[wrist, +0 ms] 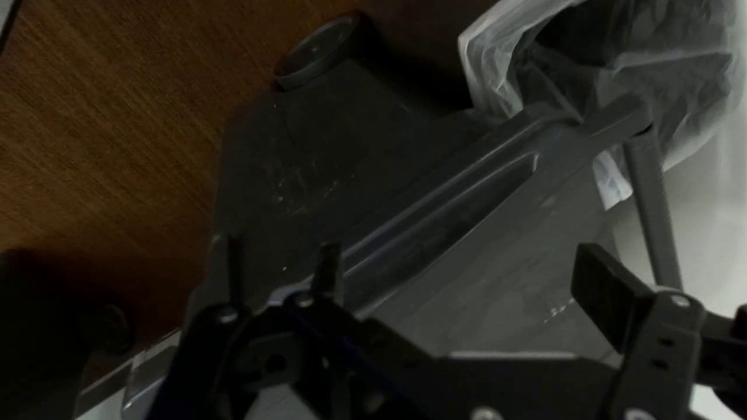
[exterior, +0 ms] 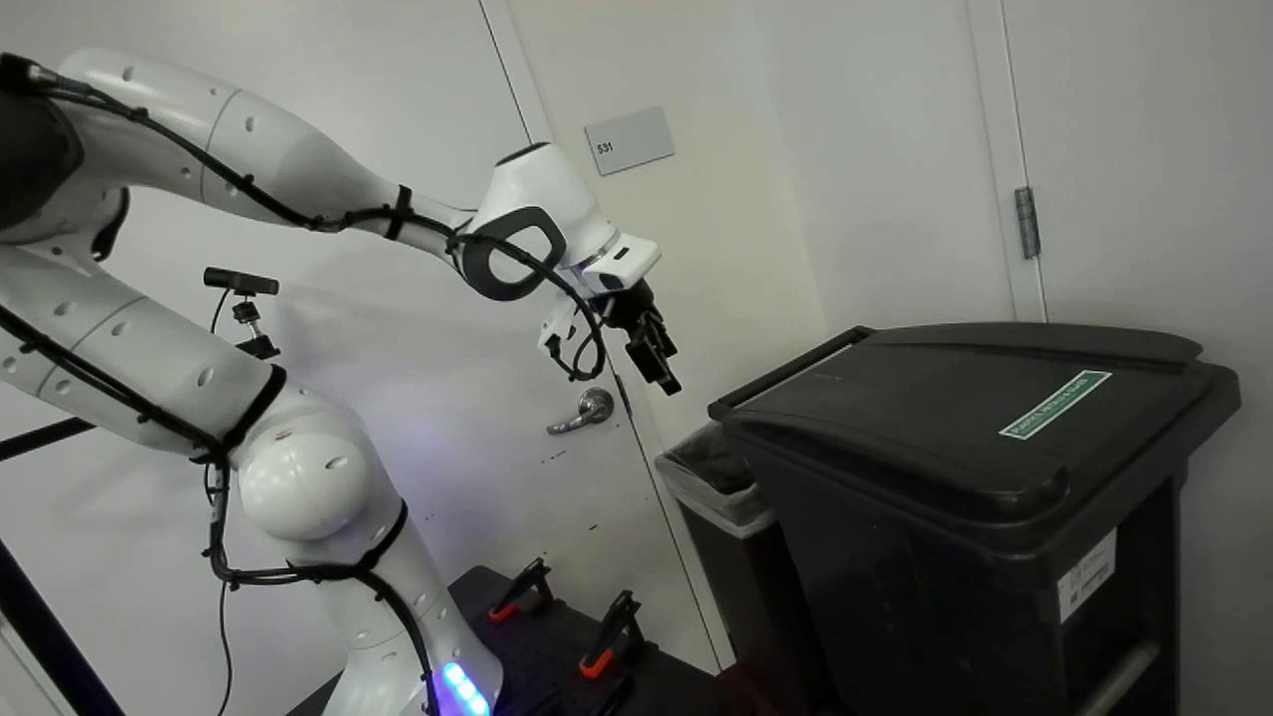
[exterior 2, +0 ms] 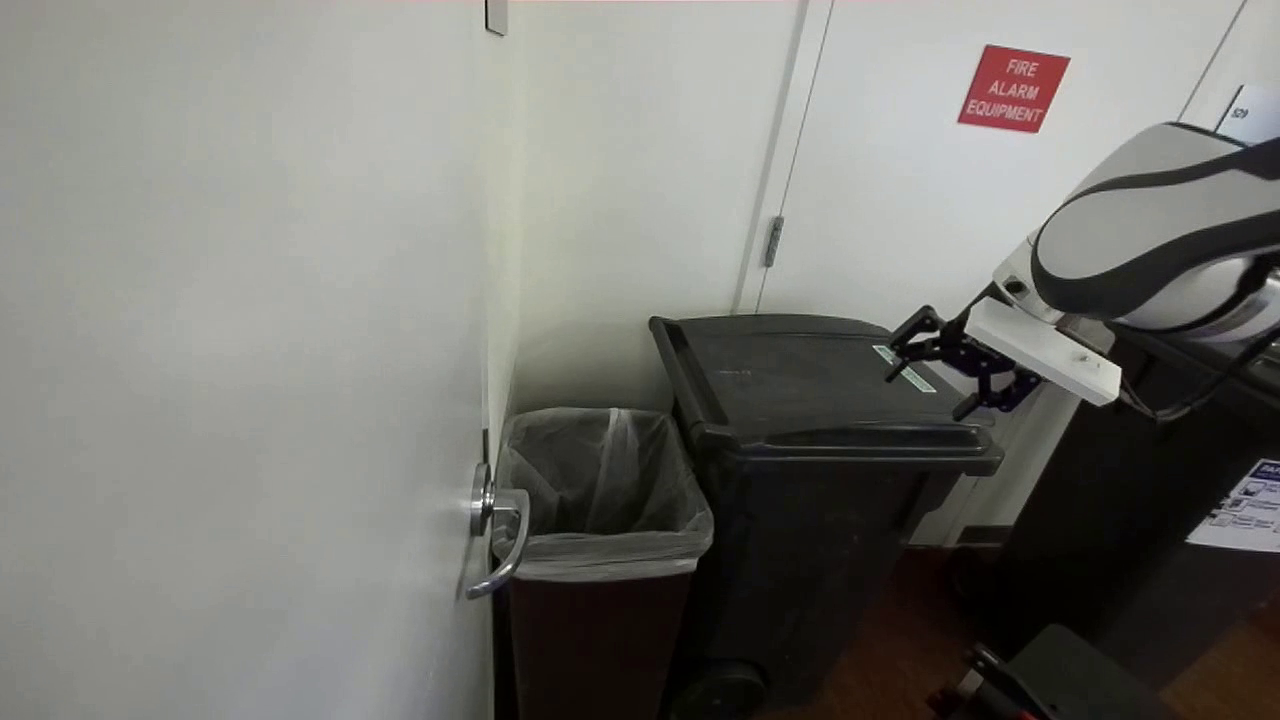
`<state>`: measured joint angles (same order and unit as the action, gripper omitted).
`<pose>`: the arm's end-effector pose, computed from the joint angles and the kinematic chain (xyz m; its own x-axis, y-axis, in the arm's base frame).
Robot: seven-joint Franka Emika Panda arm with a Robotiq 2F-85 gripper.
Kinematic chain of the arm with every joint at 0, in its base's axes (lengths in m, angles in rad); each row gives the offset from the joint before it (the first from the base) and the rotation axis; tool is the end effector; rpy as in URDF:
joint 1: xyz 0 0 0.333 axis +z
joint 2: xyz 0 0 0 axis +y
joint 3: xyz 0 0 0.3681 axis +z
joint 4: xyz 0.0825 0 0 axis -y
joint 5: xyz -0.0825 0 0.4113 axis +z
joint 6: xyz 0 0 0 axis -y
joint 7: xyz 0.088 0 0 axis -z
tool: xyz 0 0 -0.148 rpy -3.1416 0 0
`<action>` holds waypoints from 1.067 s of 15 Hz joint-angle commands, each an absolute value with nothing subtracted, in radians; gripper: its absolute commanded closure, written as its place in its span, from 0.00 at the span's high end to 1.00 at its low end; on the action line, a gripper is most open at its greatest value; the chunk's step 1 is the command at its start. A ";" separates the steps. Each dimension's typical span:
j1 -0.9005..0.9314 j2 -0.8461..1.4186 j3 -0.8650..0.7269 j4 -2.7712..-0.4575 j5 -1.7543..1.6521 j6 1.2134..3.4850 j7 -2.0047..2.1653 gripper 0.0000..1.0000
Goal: Open the bin
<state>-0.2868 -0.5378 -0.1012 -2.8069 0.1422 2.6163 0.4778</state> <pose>0.3561 -0.1426 0.3800 0.5239 -0.8242 0.2150 -0.7713 -0.5662 -0.2909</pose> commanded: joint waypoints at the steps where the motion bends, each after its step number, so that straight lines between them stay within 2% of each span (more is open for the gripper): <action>1: -0.382 -0.452 -0.102 -2.805 0.162 2.756 0.539 1.00; 9: -0.393 -0.433 -0.097 -2.795 0.154 2.762 0.540 1.00; 11: -0.412 -0.413 -0.084 -2.789 0.159 2.830 0.587 1.00; 16: -0.406 -0.300 -0.178 -2.719 0.262 2.905 0.581 1.00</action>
<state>-0.4113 -0.3915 -0.1257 -2.7710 0.1924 2.8539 0.5811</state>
